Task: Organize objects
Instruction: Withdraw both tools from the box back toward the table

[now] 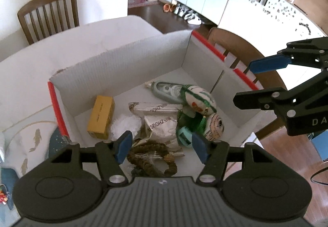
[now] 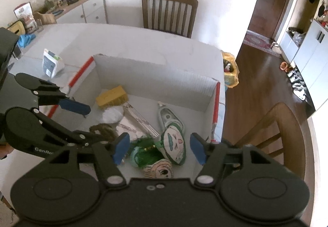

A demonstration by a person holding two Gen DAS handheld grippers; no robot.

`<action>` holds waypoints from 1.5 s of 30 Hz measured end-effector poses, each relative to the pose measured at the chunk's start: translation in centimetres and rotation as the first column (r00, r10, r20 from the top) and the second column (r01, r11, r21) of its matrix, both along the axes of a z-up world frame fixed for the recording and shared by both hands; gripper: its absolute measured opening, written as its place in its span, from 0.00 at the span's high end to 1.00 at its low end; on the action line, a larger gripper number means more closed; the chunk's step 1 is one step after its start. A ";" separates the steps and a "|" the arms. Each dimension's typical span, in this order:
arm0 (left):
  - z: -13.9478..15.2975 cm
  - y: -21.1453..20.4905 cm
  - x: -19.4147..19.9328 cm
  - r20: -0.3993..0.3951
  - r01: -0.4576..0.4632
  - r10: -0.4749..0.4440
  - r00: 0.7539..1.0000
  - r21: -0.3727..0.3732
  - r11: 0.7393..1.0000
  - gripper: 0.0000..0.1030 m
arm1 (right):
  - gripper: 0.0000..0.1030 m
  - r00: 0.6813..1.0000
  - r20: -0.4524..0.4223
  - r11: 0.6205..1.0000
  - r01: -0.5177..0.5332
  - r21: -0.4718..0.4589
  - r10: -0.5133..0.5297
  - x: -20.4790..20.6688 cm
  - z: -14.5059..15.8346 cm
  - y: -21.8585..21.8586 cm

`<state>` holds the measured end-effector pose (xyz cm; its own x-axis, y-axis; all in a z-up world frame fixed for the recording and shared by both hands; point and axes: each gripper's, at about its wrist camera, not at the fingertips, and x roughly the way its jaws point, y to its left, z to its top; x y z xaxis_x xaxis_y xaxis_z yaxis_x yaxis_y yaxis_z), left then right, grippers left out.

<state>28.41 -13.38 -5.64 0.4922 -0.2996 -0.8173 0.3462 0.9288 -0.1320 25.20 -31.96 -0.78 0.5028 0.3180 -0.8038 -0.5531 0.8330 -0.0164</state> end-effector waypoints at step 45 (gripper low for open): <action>2.4 28.9 -8.3 0.152 -0.225 0.227 0.962 -0.030 0.974 0.00 | 0.01 0.999 -0.019 0.993 -0.038 0.116 0.040 -6.8 0.6 23.6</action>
